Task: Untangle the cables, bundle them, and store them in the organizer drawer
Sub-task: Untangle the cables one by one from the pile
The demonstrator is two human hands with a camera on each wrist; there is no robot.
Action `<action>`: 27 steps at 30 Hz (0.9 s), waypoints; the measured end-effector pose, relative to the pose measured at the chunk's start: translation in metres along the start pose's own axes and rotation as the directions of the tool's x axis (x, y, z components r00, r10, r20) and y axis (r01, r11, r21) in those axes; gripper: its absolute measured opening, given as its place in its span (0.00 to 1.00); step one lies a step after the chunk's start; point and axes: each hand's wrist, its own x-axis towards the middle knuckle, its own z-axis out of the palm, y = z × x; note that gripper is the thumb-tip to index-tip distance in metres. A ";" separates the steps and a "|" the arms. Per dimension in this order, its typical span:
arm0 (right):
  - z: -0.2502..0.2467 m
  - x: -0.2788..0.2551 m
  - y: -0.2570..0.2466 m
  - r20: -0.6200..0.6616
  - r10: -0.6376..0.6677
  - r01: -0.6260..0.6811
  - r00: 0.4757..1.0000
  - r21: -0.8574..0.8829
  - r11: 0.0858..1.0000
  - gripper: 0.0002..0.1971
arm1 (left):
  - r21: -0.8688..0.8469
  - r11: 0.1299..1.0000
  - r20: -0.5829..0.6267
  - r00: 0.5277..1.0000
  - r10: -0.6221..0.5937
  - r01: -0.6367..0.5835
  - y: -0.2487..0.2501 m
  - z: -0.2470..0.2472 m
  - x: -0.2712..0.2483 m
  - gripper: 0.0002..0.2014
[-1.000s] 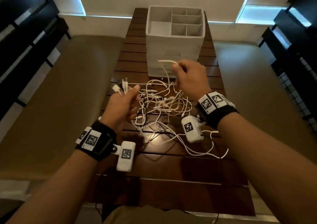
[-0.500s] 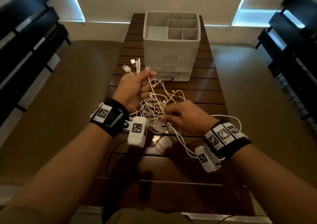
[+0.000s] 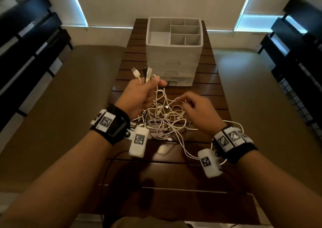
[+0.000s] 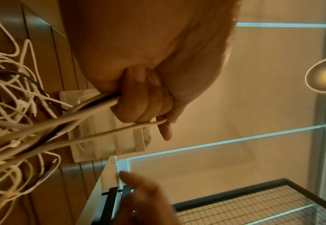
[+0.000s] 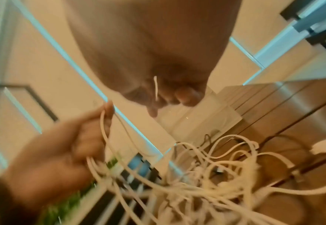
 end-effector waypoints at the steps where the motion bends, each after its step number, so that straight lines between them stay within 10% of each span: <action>1: -0.004 0.008 -0.009 -0.081 0.046 -0.037 0.996 0.105 0.994 0.10 | 0.024 1.000 0.021 1.000 -0.005 0.005 -0.004 0.002 -0.004 0.15; 6: 0.004 0.033 -0.052 0.254 0.165 -0.265 0.953 0.435 0.861 0.31 | 0.110 0.994 0.105 0.994 -0.033 0.021 -0.018 0.013 -0.016 0.11; 11: -0.001 0.043 -0.064 0.093 0.093 -0.131 0.991 0.660 0.740 0.18 | 0.045 0.998 0.063 0.997 -0.043 0.040 -0.027 0.003 -0.020 0.13; 15: -0.004 0.037 -0.061 -0.014 -0.075 0.071 0.997 0.523 0.849 0.12 | -0.204 0.978 -0.055 0.997 -0.047 0.034 -0.028 -0.009 -0.009 0.22; 22: 0.014 0.004 -0.048 0.608 -0.099 0.178 0.788 -0.072 0.981 0.08 | -0.307 0.952 -0.002 1.000 0.017 -0.017 0.013 -0.015 0.014 0.21; 27: 0.026 0.001 -0.018 0.333 -0.086 0.133 0.939 -0.122 0.984 0.12 | -0.102 0.995 -0.037 0.999 -0.023 0.020 0.030 -0.025 0.022 0.16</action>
